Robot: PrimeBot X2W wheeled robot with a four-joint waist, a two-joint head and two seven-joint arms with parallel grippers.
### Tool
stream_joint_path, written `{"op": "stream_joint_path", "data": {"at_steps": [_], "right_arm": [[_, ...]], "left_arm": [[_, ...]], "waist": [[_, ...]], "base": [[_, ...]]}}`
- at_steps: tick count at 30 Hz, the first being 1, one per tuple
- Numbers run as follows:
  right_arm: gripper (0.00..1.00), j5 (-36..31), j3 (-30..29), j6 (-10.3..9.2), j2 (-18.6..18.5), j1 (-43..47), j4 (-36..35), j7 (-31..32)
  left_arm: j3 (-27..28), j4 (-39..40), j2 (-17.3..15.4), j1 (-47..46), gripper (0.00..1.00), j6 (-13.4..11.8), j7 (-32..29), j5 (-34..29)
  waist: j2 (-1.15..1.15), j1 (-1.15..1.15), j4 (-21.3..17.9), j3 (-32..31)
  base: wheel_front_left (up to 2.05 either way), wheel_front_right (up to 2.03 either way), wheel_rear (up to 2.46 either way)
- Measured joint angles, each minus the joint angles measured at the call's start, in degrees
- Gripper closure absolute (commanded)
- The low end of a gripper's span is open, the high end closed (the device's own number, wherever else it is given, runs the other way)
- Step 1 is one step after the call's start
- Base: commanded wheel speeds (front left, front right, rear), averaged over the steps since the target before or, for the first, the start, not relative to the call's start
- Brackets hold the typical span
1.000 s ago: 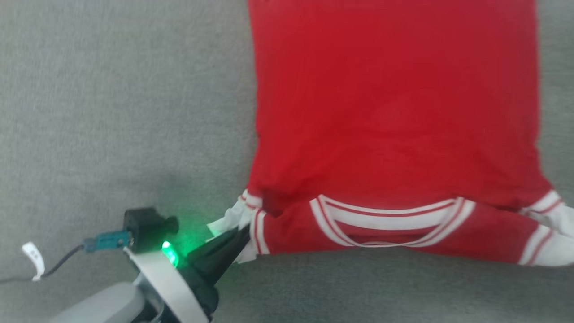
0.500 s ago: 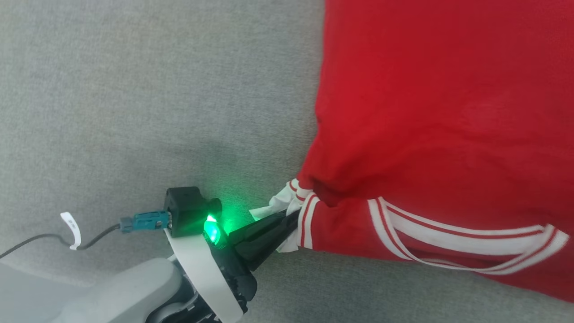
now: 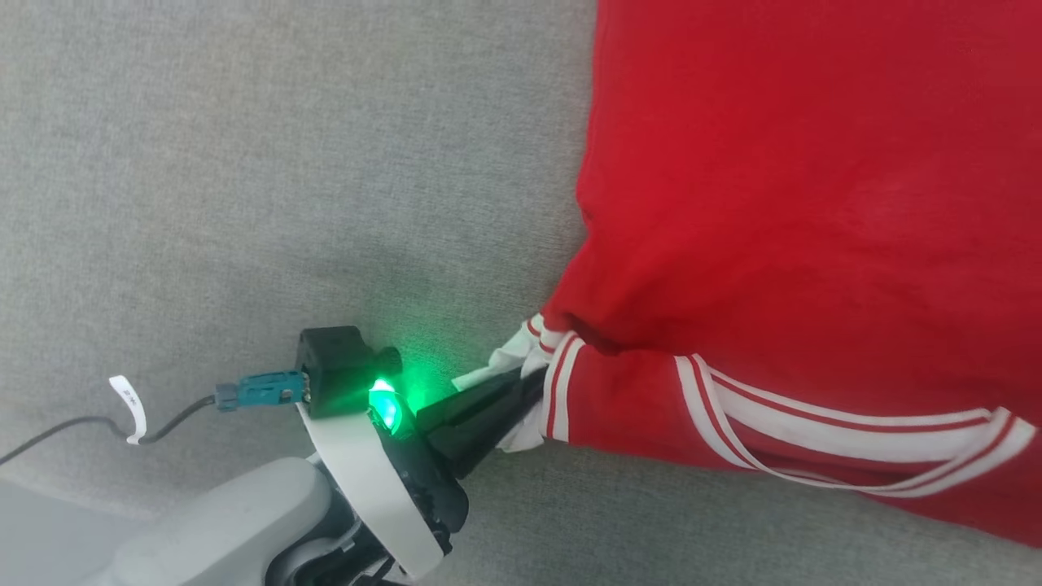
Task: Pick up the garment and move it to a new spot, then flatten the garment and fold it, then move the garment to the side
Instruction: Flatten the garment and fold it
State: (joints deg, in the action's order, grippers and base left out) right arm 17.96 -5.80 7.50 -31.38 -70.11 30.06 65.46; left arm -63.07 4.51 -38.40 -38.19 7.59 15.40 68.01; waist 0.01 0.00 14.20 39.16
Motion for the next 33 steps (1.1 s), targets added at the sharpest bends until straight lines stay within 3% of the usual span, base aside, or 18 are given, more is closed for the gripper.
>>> {"op": "stream_joint_path", "data": {"at_steps": [6,14,19,22,25,33], "right_arm": [[1.00,5.05,1.34,-0.01,-2.01,5.45,-1.53,-3.97],[1.00,19.11,0.88,-0.01,-8.50,26.92,-15.38,-5.22],[1.00,23.84,-2.69,-0.01,-8.88,40.38,-23.35,-4.87],[1.00,25.48,-5.26,-0.01,-7.72,50.70,-29.53,-4.39],[1.00,26.14,-6.71,-0.01,-4.25,60.33,-35.86,-3.32],[1.00,26.95,-5.47,-0.01,2.99,78.10,-47.45,-0.82]], "left_arm": [[3.77,-1.65,0.36,2.91,1.00,-0.01,-0.19,-0.71],[7.95,-2.03,-2.31,10.27,1.00,-0.09,-0.26,-1.01],[9.44,-1.85,-3.55,13.18,1.00,-0.09,-0.26,-1.04],[10.22,-1.99,-3.96,14.73,1.00,-0.09,-0.26,-1.51],[10.92,-2.30,-4.27,15.97,1.00,-0.09,-0.26,-1.94],[11.72,-3.58,-4.30,17.12,1.00,-0.09,-0.26,-2.96]], "waist": [[-0.01,0.00,-1.71,-3.51],[0.00,0.00,-5.57,-11.00],[0.00,0.00,-7.81,-13.82],[0.00,0.00,-9.55,-15.41],[0.00,0.00,-11.13,-16.57],[0.00,0.00,-13.08,-17.98]], "base": [[0.00,0.00,0.00],[0.00,0.00,0.00],[0.00,0.00,0.00],[0.00,0.00,0.00],[0.00,0.00,0.00],[0.00,0.00,0.00]]}}
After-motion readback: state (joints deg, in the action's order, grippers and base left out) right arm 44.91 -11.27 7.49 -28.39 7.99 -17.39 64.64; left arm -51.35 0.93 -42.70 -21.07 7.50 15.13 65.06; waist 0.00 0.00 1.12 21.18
